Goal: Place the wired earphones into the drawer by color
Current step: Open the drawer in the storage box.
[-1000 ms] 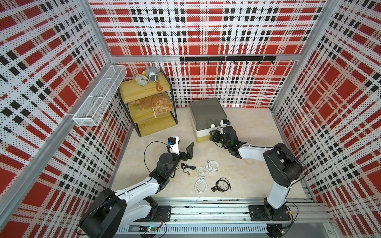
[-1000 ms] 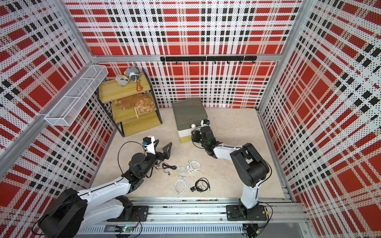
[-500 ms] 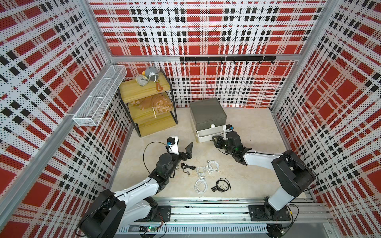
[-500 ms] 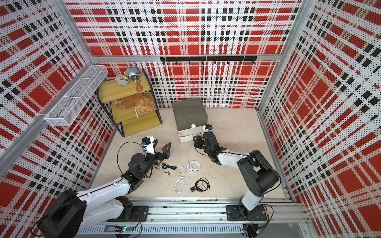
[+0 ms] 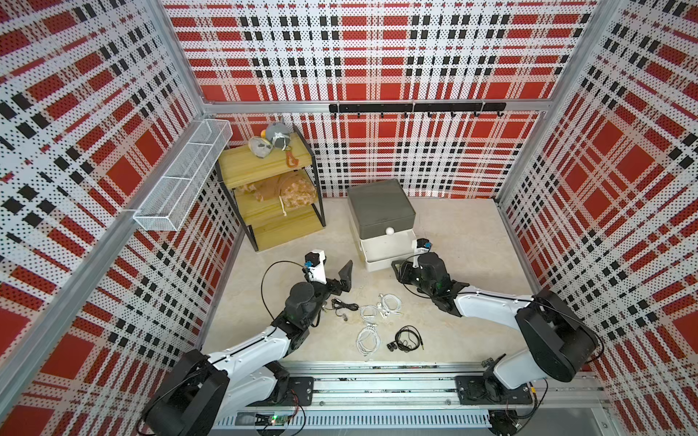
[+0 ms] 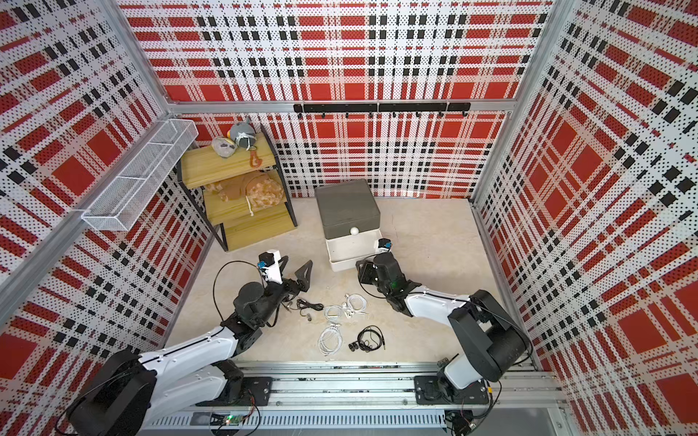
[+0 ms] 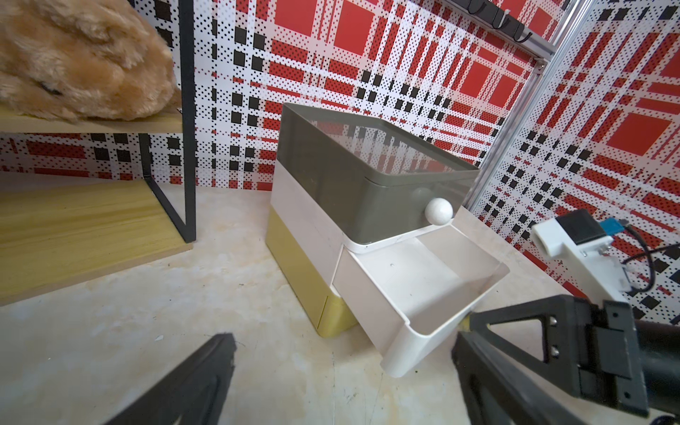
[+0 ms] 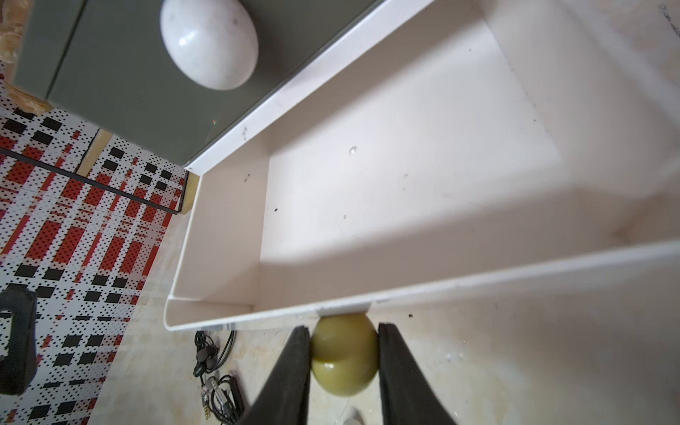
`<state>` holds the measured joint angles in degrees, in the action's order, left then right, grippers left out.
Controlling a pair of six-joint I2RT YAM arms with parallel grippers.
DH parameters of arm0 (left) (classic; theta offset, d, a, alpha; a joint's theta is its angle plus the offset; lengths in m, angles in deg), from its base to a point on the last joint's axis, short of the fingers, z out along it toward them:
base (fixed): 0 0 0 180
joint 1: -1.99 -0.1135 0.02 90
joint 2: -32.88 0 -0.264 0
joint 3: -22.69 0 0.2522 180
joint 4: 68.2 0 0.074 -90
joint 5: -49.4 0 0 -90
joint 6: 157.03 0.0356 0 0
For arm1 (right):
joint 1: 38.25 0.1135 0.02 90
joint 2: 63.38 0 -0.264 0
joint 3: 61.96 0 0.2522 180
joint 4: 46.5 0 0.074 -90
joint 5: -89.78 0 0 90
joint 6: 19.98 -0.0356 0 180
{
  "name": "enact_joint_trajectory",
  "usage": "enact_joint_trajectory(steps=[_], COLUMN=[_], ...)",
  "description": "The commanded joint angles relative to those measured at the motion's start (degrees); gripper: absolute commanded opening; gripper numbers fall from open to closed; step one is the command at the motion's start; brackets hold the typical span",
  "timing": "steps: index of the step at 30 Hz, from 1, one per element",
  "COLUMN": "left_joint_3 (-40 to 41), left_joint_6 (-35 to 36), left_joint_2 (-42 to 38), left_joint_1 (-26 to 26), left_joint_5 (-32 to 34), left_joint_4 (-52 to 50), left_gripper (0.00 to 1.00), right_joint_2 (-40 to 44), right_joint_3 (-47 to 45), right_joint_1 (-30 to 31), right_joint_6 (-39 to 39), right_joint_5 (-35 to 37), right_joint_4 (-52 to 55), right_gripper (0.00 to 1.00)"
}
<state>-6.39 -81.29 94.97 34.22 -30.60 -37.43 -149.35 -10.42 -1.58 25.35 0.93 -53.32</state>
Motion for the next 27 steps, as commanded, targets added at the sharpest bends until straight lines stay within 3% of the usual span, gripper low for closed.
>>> enact_joint_trajectory(steps=[1, 4, 7, 9, 11, 20, 27], left_joint_3=[0.63, 0.84, 0.96, 0.98, 0.90, 1.16, 1.12], left_joint_6=[0.27, 0.29, 0.24, 0.33, 0.28, -0.12, -0.35], left_joint_2=[-0.91, -1.31, -1.55, -1.53, -1.36, -1.80, -1.80], left_joint_1=[-0.21, -0.24, -0.24, -0.23, -0.24, -0.23, -0.32], left_joint_5=[0.65, 0.81, 1.01, 1.29, 1.35, 1.60, 2.16], left_joint_4=[1.08, 1.08, 1.03, 1.08, 1.08, 1.07, 1.08], left_gripper=[0.99, 0.99, 0.99, 0.99, 0.99, 0.99, 0.99], right_joint_2=[2.24, 3.28, 4.57, 5.65, 6.68, 9.39, 3.10], right_joint_3=[-1.51, -2.01, -2.18, -2.10, -2.01, -2.13, 2.38], right_joint_1=[0.86, 1.04, 1.60, 2.08, 2.72, 10.11, 15.50], right_joint_6=[-0.21, -0.19, 0.03, 0.45, 1.14, 3.57, 5.25], right_joint_5=[1.35, 1.62, 2.65, 3.13, 3.52, 8.14, 9.97], right_joint_4=[3.62, 4.22, 6.23, 8.28, 10.33, 18.43, 22.21], right_gripper=[0.30, 0.33, 0.50, 0.66, 0.71, 0.75, 0.69])
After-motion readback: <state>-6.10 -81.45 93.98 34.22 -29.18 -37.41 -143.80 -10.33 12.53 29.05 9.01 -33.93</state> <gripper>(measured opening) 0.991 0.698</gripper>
